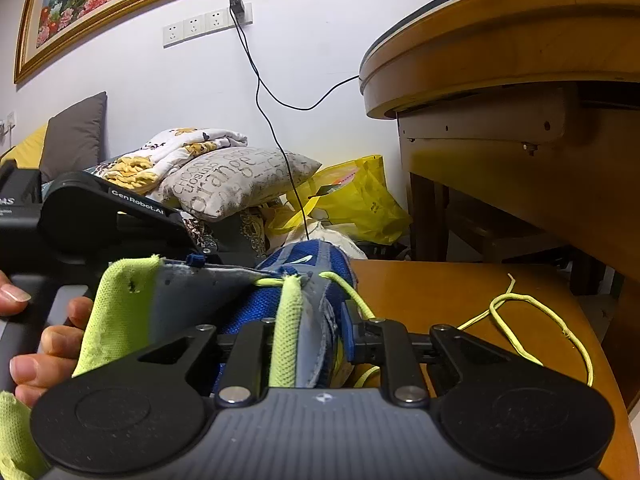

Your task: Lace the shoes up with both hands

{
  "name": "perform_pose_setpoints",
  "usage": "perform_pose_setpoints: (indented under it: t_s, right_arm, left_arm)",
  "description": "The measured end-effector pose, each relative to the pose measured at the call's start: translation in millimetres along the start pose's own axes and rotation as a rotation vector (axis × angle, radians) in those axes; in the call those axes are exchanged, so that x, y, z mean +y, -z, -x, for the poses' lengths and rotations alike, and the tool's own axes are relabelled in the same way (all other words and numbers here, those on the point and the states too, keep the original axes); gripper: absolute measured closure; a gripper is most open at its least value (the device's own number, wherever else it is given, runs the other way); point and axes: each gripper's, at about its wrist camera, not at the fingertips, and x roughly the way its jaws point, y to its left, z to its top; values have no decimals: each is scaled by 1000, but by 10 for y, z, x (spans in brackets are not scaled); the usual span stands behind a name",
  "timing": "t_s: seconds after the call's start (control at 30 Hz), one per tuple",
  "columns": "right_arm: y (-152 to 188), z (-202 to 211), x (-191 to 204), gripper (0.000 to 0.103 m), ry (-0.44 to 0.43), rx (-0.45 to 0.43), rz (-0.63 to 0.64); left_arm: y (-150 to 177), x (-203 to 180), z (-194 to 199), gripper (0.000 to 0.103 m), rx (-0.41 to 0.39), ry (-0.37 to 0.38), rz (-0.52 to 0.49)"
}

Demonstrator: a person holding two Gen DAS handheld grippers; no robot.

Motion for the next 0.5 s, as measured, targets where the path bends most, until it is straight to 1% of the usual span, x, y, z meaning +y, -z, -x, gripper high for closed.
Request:
perform_pose_setpoints:
  t_s: [0.13,0.5]
  right_arm:
    - [3,1,-9,82,8,2,-6]
    - [6,-2,17,82,13,4,-5]
  left_arm:
    - [37,-132,10,101,-25,-59,-123]
    - [59,-208,14,101,-47,-106,-200]
